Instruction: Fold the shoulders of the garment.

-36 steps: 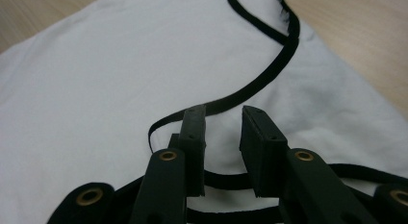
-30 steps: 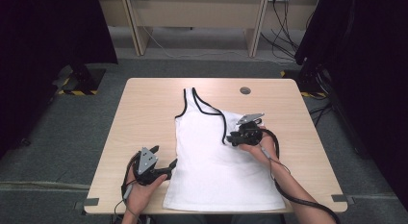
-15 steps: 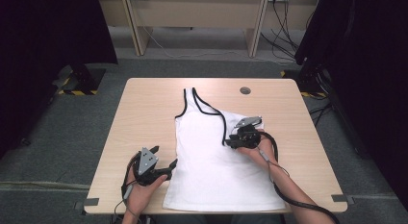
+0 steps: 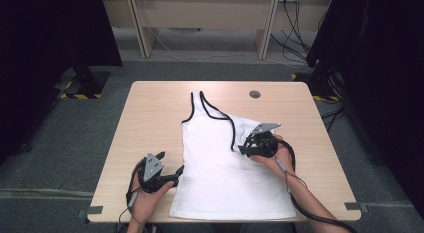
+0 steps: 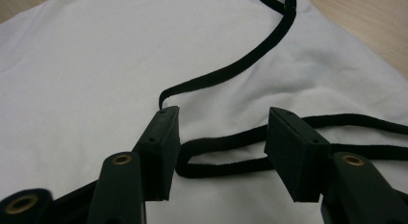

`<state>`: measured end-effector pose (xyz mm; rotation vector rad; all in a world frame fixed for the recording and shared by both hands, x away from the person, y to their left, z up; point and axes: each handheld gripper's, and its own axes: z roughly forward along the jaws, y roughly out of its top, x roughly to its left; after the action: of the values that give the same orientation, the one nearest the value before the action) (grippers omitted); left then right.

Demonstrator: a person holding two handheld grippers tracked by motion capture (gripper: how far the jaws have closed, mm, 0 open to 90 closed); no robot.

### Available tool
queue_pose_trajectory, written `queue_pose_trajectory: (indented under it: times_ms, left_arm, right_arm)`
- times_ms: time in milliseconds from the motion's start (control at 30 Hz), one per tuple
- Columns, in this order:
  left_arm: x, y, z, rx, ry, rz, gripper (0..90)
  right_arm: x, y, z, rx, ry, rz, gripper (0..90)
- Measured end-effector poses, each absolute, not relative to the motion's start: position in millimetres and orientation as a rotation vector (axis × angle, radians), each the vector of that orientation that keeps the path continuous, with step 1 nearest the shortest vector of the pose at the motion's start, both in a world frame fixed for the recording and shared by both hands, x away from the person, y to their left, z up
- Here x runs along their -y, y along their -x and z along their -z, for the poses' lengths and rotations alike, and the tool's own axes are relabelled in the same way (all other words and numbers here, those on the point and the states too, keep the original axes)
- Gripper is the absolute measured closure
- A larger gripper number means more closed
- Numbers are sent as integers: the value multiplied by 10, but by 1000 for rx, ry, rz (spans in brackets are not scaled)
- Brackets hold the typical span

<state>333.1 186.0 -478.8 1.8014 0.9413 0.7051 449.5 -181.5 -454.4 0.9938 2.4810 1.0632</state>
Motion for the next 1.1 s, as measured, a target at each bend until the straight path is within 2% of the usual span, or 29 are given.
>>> queue_pose_trajectory:
  times_ms: [167,733,1100]
  left_arm:
    - [-1870,-3341,4788,-952,-1796,-695,166]
    - [-1840,-3415,4782,-945,-1811,-683,162]
    - [-1765,-3662,4591,-915,-1833,-694,158]
  right_arm:
    - [1921,-4395,4451,-2451,-1002,-1065,385]
    - [2284,-4162,4437,-2394,-1078,-1101,350]
    - [2468,-4048,4435,-2357,-1120,-1112,329]
